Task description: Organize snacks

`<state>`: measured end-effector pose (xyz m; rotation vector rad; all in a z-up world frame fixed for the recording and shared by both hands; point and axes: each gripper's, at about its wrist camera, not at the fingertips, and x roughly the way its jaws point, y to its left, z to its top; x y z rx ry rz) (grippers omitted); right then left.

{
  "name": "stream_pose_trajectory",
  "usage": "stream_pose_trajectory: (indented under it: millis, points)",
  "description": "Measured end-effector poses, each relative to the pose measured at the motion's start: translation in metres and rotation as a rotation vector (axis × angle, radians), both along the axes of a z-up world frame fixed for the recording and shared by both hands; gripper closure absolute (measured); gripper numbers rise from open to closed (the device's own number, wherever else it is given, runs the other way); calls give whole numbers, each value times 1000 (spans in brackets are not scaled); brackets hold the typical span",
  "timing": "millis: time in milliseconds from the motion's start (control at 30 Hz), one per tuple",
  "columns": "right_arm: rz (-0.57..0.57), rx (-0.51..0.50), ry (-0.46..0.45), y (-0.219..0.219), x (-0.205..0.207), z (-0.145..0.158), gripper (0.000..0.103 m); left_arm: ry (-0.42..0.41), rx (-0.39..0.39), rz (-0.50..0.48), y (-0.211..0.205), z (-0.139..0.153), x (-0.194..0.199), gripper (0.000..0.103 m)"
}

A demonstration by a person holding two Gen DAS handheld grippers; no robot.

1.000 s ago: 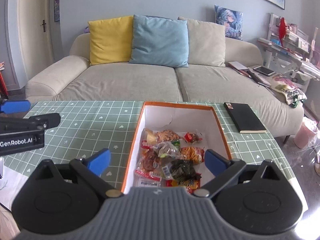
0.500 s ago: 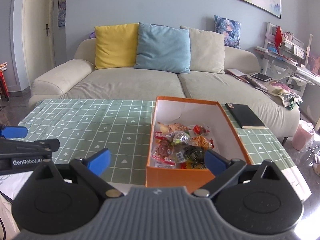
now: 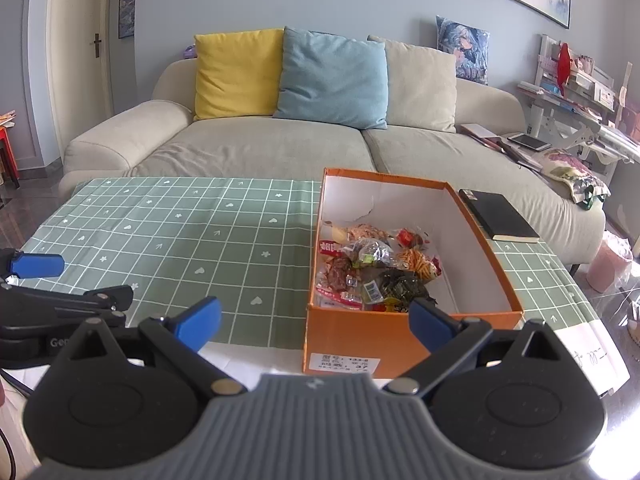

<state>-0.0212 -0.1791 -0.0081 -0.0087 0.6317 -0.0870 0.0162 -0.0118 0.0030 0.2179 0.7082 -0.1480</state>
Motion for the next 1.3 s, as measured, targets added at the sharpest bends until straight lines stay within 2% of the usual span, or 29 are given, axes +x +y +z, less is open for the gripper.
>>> stream_pose_trajectory:
  millis: [1300]
  points:
    - [17, 1, 5, -1, 1, 0, 6, 5, 14, 9, 5, 2, 3, 14]
